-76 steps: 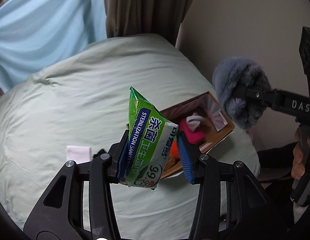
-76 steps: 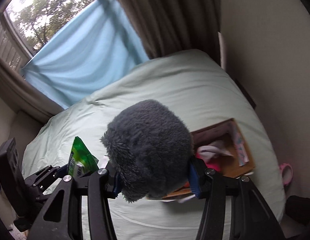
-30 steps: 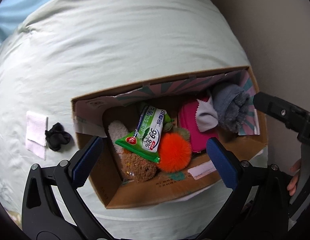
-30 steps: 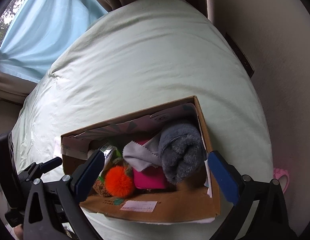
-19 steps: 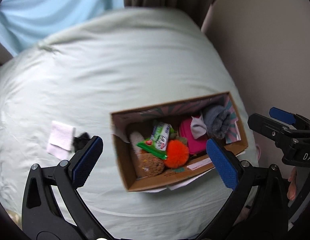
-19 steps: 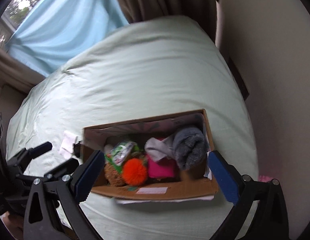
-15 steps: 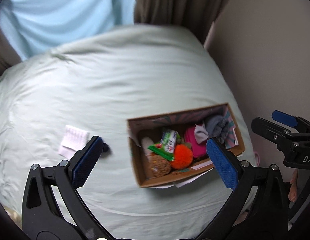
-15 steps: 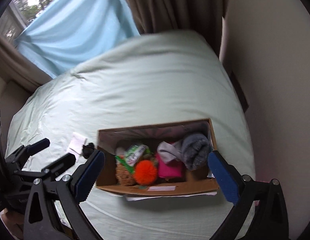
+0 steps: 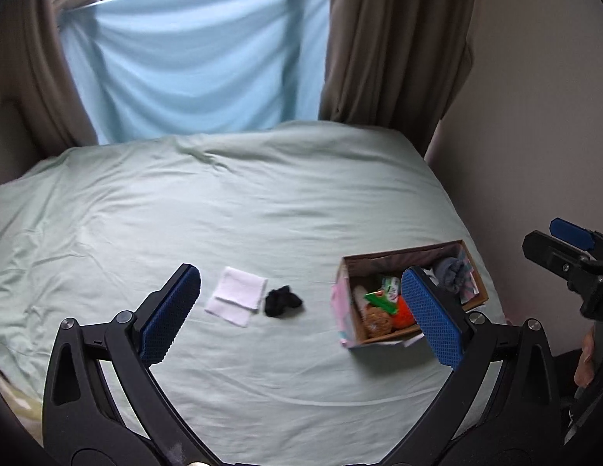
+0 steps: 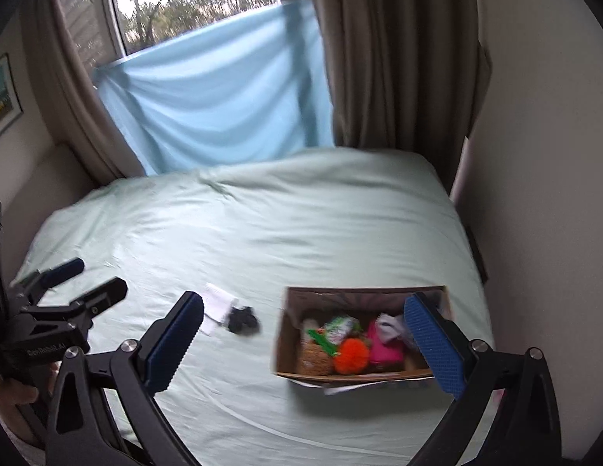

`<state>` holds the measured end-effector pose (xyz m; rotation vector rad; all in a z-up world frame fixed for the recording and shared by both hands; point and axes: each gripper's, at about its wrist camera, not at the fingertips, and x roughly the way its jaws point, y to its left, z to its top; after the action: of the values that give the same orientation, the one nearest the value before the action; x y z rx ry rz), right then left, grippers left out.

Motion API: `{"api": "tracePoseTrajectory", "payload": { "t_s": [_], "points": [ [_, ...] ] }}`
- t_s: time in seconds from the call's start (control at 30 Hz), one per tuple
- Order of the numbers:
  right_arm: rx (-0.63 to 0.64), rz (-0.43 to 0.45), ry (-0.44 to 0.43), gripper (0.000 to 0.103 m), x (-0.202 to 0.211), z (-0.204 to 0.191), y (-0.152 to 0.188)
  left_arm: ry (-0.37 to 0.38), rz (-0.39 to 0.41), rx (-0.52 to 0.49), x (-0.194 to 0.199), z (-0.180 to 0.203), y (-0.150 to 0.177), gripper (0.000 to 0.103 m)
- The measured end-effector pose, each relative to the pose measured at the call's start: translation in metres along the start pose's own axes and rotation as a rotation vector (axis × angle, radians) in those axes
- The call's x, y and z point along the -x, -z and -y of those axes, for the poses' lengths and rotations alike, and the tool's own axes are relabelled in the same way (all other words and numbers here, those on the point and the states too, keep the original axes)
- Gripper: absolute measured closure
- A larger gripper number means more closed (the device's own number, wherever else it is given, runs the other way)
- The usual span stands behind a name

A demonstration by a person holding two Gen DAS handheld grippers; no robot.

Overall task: Organize soft objects
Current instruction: 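Lift both tools out of the box and move back over the bed, then grasp the white wipe with the left tool while the right tool grasps the black sock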

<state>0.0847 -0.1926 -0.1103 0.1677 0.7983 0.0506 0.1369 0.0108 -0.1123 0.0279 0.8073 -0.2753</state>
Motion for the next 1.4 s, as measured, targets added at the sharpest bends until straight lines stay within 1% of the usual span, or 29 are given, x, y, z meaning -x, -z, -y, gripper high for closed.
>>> {"api": "tracePoseTrajectory", "payload": {
  "t_s": [0.17, 0.27, 0.4, 0.47, 0.57, 0.73, 0.8, 0.9, 1.03, 1.13, 1.23, 1.3, 1.4],
  "points": [
    [0.012, 0.018, -0.021, 0.0, 0.004, -0.047, 0.012, -0.017, 0.017, 0.001, 0.021, -0.044, 0.014, 0.0],
    [0.011, 0.009, -0.044, 0.0, -0.002, -0.071, 0.017, -0.014, 0.002, -0.009, 0.02, -0.07, 0.019, 0.0],
    [-0.002, 0.008, -0.042, 0.0, -0.013, -0.095, 0.021, 0.008, -0.018, -0.008, 0.009, -0.099, 0.024, 0.0],
    [-0.002, 0.0, -0.025, 0.0, -0.023, -0.107, 0.023, 0.021, -0.03, -0.017, -0.002, -0.112, 0.027, 0.0],
    [0.004, -0.011, -0.008, 0.0, -0.043, -0.123, 0.028, 0.042, -0.046, -0.063, -0.023, -0.128, 0.031, 0.0],
    [0.002, -0.023, 0.007, 0.0, -0.089, -0.139, 0.04, 0.08, -0.088, -0.187, -0.081, -0.144, 0.044, 0.0],
    [0.007, -0.031, 0.022, 0.0, -0.114, -0.143, 0.048, 0.099, -0.103, -0.212, -0.107, -0.148, 0.052, 0.0],
    [0.002, -0.051, 0.05, 0.0, -0.155, -0.144, 0.065, 0.134, -0.135, -0.222, -0.154, -0.158, 0.067, 0.0],
    [-0.013, -0.077, 0.078, 0.0, -0.208, -0.138, 0.091, 0.183, -0.148, -0.226, -0.209, -0.166, 0.09, 0.0],
    [-0.01, -0.084, 0.098, 0.001, -0.246, -0.131, 0.109, 0.206, -0.152, -0.244, -0.249, -0.167, 0.109, 0.0],
    [-0.002, -0.087, 0.114, 0.002, -0.279, -0.124, 0.126, 0.221, -0.16, -0.263, -0.288, -0.165, 0.129, 0.0],
    [0.001, -0.086, 0.116, 0.006, -0.299, -0.118, 0.135, 0.224, -0.163, -0.278, -0.311, -0.161, 0.141, 0.0],
    [0.007, -0.086, 0.116, 0.007, -0.323, -0.112, 0.145, 0.227, -0.166, -0.291, -0.341, -0.156, 0.154, 0.001]
  ]
}}
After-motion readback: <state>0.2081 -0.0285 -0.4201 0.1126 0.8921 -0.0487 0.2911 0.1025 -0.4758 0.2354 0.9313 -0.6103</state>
